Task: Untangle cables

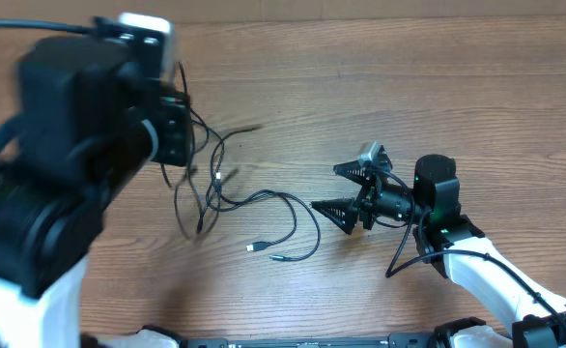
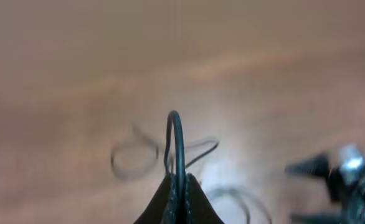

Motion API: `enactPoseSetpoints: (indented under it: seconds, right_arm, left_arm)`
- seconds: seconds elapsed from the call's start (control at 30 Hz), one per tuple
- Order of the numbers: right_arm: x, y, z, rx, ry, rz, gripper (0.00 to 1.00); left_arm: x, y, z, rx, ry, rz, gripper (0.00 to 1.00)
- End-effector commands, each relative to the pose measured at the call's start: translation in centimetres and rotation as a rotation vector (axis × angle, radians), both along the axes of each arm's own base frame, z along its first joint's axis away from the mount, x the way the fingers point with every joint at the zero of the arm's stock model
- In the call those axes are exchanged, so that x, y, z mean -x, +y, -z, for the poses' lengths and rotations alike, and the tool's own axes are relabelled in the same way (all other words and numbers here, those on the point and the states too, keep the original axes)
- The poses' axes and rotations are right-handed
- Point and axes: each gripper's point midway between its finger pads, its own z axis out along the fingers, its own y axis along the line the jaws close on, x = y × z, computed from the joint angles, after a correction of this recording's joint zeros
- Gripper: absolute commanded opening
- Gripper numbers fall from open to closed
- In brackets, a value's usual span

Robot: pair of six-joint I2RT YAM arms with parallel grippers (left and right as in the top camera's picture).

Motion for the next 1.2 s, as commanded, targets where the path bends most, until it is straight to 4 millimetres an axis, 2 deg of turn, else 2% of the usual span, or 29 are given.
enactPoseSetpoints:
  seconds: [0.0, 0.1, 0.23, 0.43, 0.53, 0.67, 0.73, 0.97, 1.17]
  right_arm:
    - [-0.3, -0.2, -0.1, 0.002, -0.005, 0.014, 1.00]
    - [-0.4, -0.2, 0.0, 0.005, -0.006, 0.021, 1.00]
    - [-0.4, -0.3, 0.0, 0.005, -0.005, 0.021, 1.00]
    - [-0.5, -0.3, 0.1, 0.010, -0.002, 0.030, 1.00]
    - [-0.5, -0.3, 0.1, 0.011, -0.003, 0.031, 1.00]
    - [-0.5, -0.3, 0.1, 0.010, -0.003, 0.030, 1.00]
    - [-0.2, -0.1, -0.3, -0.003, -0.013, 0.008, 1.00]
    - [2.7, 1.9, -5.2, -0.161, -0.148, -0.221, 1.00]
    - [4.2, 4.3, -6.7, -0.186, -0.233, -0.285, 1.00]
  left_arm:
    - [-1.8, -0.2, 3.9, -0.037, 0.152, -0.050, 0.04]
    - [-3.0, -0.3, 7.6, -0.100, 0.292, -0.081, 0.04]
    - [-4.9, -2.5, 11.9, -0.091, 0.438, -0.027, 0.04]
    - [-7.2, -3.6, 16.7, -0.130, 0.571, -0.035, 0.04]
    - [-7.8, -3.8, 18.2, -0.143, 0.608, -0.038, 0.04]
    - [-8.0, -4.1, 18.2, -0.138, 0.599, -0.034, 0.04]
    - [-8.0, -4.9, 17.7, -0.100, 0.586, -0.008, 0.04]
    - [-6.1, -11.2, 15.8, 0.184, 0.625, 0.210, 0.04]
    - [-4.0, -15.3, 13.3, 0.291, 0.598, 0.404, 0.04]
